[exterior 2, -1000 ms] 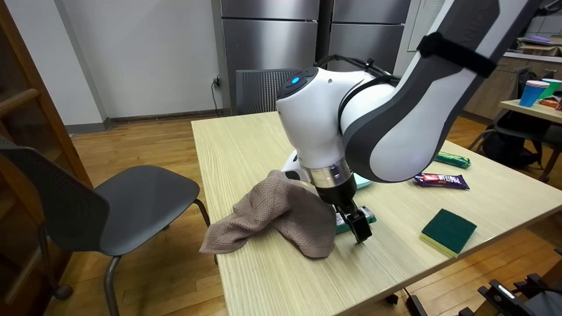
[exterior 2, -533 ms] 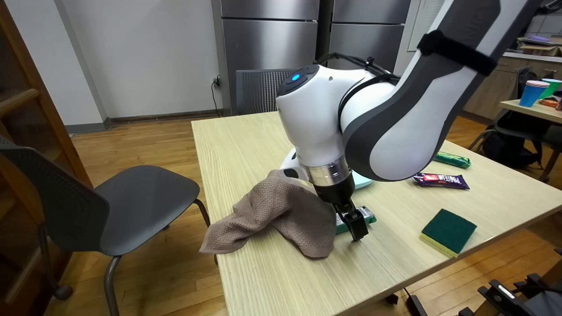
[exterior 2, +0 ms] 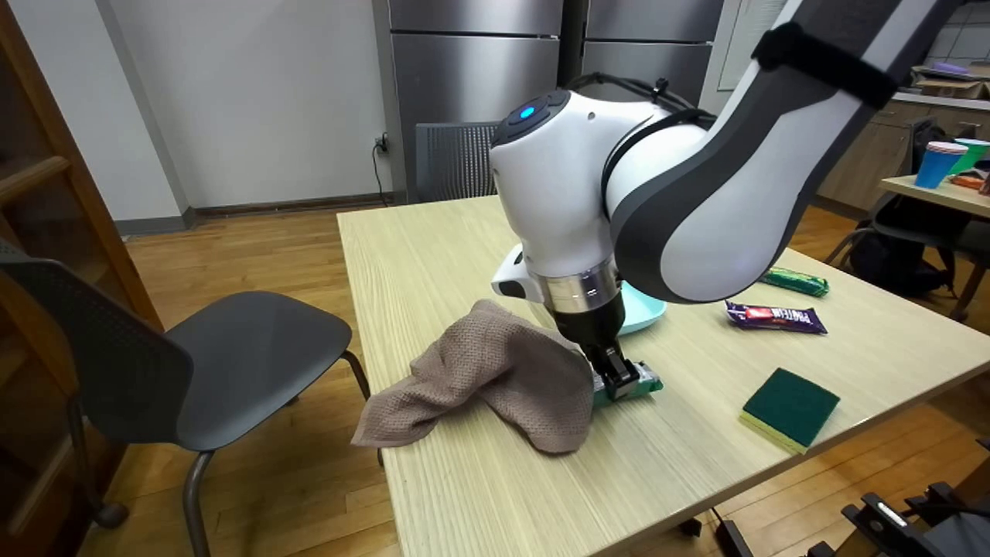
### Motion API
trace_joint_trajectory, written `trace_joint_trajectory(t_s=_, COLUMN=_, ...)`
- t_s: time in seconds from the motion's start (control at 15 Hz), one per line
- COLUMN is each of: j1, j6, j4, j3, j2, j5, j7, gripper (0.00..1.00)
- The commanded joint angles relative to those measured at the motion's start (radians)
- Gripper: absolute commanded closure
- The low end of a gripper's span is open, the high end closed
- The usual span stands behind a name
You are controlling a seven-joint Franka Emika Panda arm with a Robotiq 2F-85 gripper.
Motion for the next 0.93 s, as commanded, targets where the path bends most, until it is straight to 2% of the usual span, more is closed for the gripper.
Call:
trace_joint_trajectory(t_s=0.0, j1=0.003, j6=0.021, j4=-0.075, j3=-0.005, j2=-0.087, j5=-0.033, j7=0.052, gripper=0.91)
trace_joint_trajectory(t_s=0.53, j1=0.01, j6=-0.012, j4=-0.143, j3=0.003, j2=-0.192, j5=-0.015, j7=0.11, gripper=0.91)
trace_joint_trajectory(t_s=0.87, j1=-0.003, j6=-0.023, j4=-0.144, j3=-0.006, j2=-0.248, j5=-0.008, j7=0.137, gripper=0.91)
